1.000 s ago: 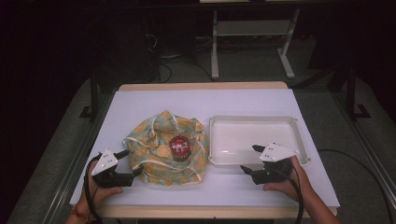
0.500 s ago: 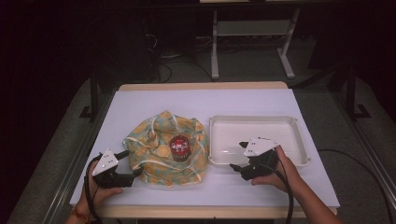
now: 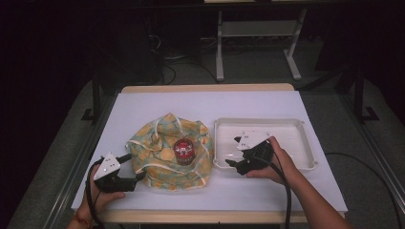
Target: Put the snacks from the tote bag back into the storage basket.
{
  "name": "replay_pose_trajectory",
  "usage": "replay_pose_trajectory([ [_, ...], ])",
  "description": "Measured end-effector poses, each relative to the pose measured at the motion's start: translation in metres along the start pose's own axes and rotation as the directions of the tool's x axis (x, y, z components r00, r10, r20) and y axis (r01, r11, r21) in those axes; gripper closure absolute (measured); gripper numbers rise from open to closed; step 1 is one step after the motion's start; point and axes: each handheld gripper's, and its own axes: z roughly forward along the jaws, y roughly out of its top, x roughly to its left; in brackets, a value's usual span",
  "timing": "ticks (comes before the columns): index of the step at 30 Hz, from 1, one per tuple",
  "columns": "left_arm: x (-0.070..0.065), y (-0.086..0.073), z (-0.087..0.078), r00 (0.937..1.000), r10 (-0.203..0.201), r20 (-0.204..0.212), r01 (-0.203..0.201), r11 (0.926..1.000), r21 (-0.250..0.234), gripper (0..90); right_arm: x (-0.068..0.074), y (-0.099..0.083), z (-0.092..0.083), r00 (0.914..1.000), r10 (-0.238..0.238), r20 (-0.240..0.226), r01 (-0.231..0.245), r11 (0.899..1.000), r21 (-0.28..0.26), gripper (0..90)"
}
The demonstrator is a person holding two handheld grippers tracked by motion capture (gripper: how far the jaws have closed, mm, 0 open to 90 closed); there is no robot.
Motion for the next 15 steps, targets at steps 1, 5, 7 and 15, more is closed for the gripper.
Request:
replay_pose_trajectory([
  [1, 0.000, 0.000, 0.000, 1.0000, -0.002, -0.001, 0.002, 1.0000, -0.002, 16.0, -0.001, 0.005, 0.003, 0.9999, -0.007, -0.009, 0.007, 1.000, 0.009, 22.3],
  [5, 0.000, 0.000, -0.001, 1.0000, -0.001, 0.000, 0.001, 1.0000, -0.002, 16.1, -0.002, 0.012, 0.008, 0.9996, -0.011, -0.025, 0.011, 1.000, 0.017, 22.2],
  [7, 0.000, 0.000, -0.001, 1.0000, 0.002, 0.000, -0.002, 1.0000, -0.002, 16.1, -0.002, 0.016, 0.011, 0.9994, -0.011, -0.034, 0.012, 1.000, 0.019, 22.3],
  [15, 0.001, 0.000, -0.001, 1.0000, 0.004, -0.003, -0.004, 1.0000, -0.006, 16.0, -0.002, 0.034, 0.022, 0.9966, -0.040, -0.072, 0.042, 0.999, 0.033, 22.3],
])
